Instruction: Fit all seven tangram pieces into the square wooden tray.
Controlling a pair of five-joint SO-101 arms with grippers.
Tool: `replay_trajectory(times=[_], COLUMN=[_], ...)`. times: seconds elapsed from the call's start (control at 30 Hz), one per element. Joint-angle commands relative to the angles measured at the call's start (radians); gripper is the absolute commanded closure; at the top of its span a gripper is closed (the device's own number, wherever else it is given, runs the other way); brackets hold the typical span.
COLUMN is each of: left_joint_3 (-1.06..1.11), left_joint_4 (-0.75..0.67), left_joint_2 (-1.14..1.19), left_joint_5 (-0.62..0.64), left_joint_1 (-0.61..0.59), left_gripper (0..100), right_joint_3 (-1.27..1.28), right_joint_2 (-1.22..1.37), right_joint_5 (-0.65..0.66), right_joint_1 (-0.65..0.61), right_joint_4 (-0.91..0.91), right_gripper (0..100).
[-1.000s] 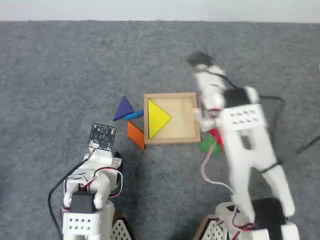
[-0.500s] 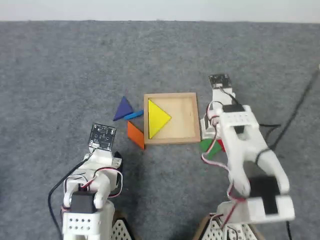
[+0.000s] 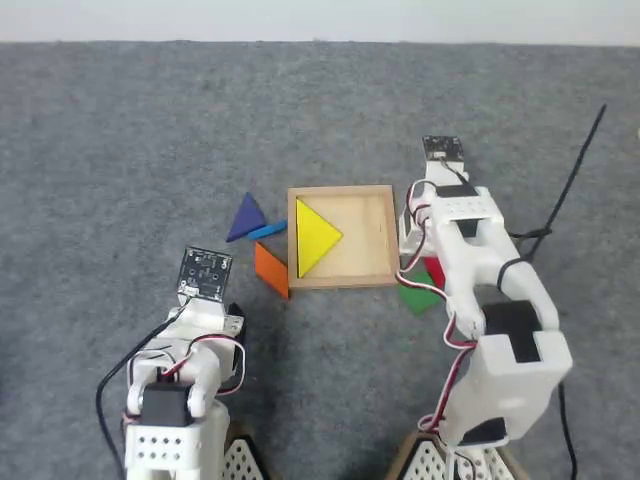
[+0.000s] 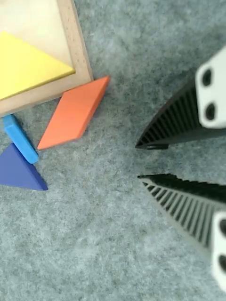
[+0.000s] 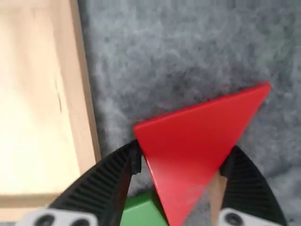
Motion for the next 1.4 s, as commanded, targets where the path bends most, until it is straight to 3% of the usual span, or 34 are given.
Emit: replay_trajectory(times=[0.0, 0.27, 0.73, 1.03, 1.2, 1.37], left_joint_3=[-0.004, -0.004, -0.004, -0.004, -0.004, -0.004], left_joint_4=[0.005, 0.005, 0.005, 0.005, 0.005, 0.005], left_joint_2=[-0.020, -0.020, -0.020, -0.020, -0.020, -0.020], left_joint_5=[0.005, 0.005, 0.005, 0.005, 0.005, 0.005], left_joint_1=[0.006, 0.006, 0.003, 0.002, 0.002, 0.002], left_gripper=[92, 92, 92, 92, 92, 92], right_joint_3=[-0.074, -0.101, -0.163, -0.334, -0.341, -0.342], right_joint_2=[-0.002, -0.001, 0.082, 0.217, 0.225, 0.223], right_joint_5=[-0.068, -0.373, -0.457, -0.468, -0.594, -0.603], right_joint_1=[-0.018, -0.061, -0.061, -0.054, -0.053, 0.008], right_joint_4=[-0.015, -0.021, -0.079, 0.101, 0.147, 0.171], right_gripper=[72.1, 72.1, 72.1, 72.3, 72.8, 84.7])
